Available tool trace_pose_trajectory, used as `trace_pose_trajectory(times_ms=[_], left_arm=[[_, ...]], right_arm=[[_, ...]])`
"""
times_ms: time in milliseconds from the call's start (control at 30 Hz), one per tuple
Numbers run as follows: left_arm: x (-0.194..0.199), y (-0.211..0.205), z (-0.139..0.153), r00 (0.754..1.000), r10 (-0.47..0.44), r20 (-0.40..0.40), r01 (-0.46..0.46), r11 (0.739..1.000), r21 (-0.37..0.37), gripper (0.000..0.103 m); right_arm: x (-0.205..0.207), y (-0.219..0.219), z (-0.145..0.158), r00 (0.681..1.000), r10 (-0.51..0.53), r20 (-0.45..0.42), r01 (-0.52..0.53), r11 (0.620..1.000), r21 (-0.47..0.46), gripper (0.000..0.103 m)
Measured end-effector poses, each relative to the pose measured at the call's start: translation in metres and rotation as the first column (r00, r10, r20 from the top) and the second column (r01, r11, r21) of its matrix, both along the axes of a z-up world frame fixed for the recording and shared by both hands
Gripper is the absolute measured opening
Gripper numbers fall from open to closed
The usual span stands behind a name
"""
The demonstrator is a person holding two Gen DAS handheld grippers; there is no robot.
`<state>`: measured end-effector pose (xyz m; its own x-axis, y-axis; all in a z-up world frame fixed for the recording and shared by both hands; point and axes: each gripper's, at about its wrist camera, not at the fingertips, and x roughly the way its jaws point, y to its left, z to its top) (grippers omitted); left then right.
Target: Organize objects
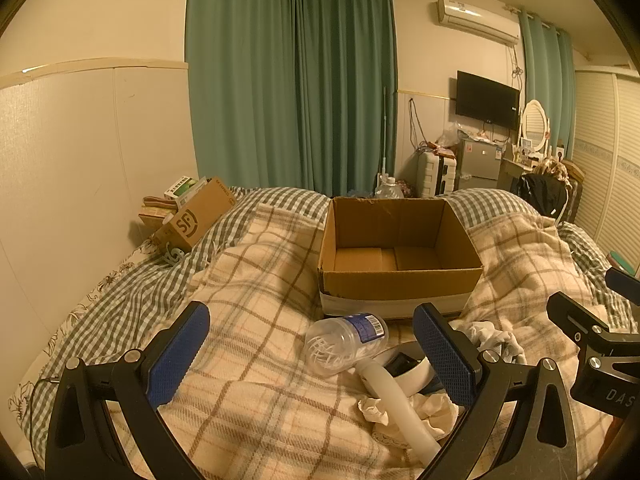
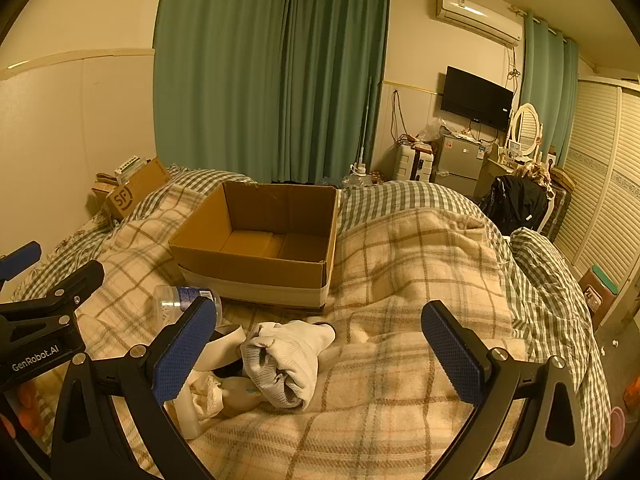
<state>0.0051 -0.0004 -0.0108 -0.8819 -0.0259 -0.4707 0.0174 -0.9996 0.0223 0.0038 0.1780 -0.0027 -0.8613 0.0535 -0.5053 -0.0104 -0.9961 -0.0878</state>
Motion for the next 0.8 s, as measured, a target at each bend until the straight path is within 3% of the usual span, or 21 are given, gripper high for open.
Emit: trace_pose_trajectory(times_ms=[800], left_arm=[[-0.0010, 0.0004, -0.0025, 1.000, 0.001, 0.010, -0.001, 1.000, 0.002, 0.103]], right_arm=[[-0.0003, -0.0017, -0.0011, 1.000, 0.003, 0.004, -0.003, 1.000, 0.004, 0.103]])
